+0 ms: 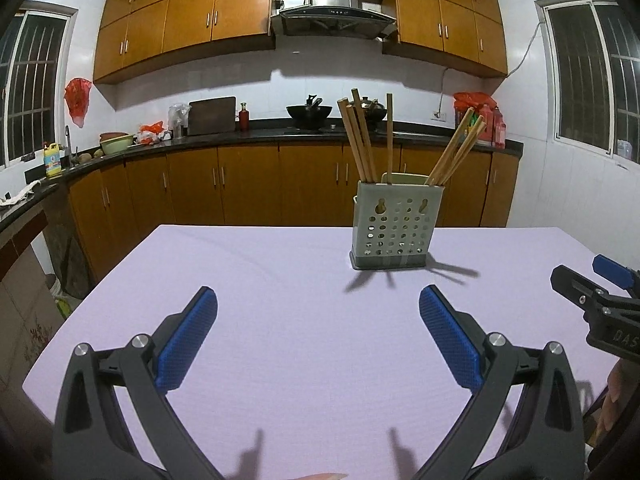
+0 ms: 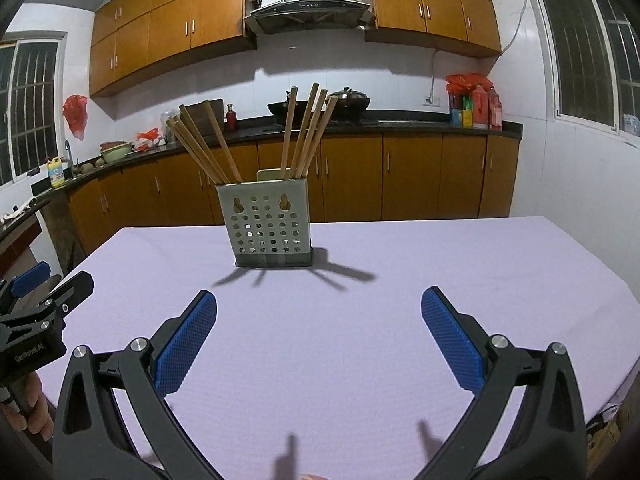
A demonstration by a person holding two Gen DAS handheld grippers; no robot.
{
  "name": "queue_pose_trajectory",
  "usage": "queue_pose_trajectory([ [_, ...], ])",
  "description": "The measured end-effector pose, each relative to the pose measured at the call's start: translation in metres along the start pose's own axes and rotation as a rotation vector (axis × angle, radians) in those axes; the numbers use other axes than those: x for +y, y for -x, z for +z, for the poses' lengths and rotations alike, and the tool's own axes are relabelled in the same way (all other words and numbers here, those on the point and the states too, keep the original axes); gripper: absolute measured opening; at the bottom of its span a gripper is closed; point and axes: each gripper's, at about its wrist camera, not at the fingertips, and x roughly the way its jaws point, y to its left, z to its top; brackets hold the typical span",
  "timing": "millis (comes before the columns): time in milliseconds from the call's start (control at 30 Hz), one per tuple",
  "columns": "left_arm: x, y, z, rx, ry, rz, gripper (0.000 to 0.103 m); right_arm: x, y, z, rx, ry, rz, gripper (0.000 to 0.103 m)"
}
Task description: Organize utensils
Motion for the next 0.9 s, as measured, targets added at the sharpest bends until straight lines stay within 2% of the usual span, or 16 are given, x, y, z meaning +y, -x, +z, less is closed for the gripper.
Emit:
queue_pose_trajectory([
  [900,-0.0010,-0.0011,0.0010,-0.002,0.004,-0.014,0.099,-0.0029,-0.0015,-0.0006,0.002,-0.009,0.005,0.101],
])
